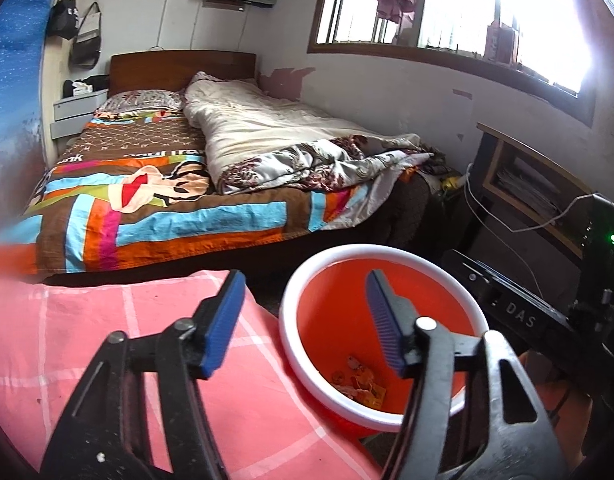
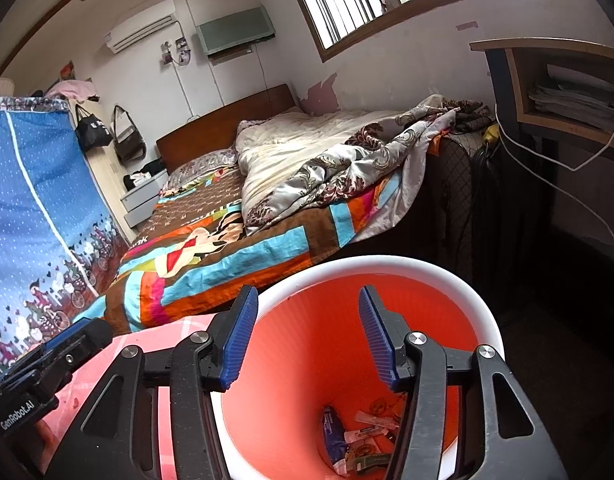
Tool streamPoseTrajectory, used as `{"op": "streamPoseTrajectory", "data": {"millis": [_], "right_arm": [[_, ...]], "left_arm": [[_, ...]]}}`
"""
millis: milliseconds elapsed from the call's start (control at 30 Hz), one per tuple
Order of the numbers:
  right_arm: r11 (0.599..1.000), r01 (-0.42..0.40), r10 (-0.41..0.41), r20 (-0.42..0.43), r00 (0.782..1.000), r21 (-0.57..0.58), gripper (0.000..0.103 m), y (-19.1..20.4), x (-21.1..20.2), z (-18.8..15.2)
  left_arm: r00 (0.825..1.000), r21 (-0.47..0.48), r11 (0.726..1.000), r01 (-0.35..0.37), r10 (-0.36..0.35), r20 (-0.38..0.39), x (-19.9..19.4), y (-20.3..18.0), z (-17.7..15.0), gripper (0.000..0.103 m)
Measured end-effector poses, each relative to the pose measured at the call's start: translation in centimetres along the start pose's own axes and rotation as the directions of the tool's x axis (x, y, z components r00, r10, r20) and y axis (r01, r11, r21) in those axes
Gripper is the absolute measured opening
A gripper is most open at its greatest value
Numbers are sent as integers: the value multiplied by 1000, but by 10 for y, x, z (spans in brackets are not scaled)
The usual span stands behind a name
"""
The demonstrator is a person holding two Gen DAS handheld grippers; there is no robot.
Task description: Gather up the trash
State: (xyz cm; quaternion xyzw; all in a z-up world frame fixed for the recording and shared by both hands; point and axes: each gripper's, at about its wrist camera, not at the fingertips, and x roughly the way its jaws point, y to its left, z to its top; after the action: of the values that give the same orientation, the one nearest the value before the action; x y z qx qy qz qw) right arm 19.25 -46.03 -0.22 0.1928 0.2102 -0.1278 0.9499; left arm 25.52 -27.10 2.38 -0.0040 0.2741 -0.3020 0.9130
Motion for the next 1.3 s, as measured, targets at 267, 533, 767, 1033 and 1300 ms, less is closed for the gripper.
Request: {"op": "streamPoseTrajectory", "data": {"millis": [267,533,767,1033,1300], "right_arm": [[1000,4,-4,7,1000,1,68,1,-2,1],[1000,27,-27,8,1000,-14,75,3,-2,2],[999,48,-48,14,999,-13,88,2,-1,2],[999,54,-54,67,996,5,103,2,-14,4],[998,49,-45,88,995,-44,103,19,-26,1]], "left_arm": [[1000,-9,1000,-28,28,15,-1,5,-3,75],[998,-18,998,-61,62,34,-5,9,-3,80],[992,-9,994,-105,105,75,-11,11,-5,89],[987,-41,990,-136,139,86,-20,22,-4,89],[981,-55,987,-153,158,113,-45,33,-7,89]]}}
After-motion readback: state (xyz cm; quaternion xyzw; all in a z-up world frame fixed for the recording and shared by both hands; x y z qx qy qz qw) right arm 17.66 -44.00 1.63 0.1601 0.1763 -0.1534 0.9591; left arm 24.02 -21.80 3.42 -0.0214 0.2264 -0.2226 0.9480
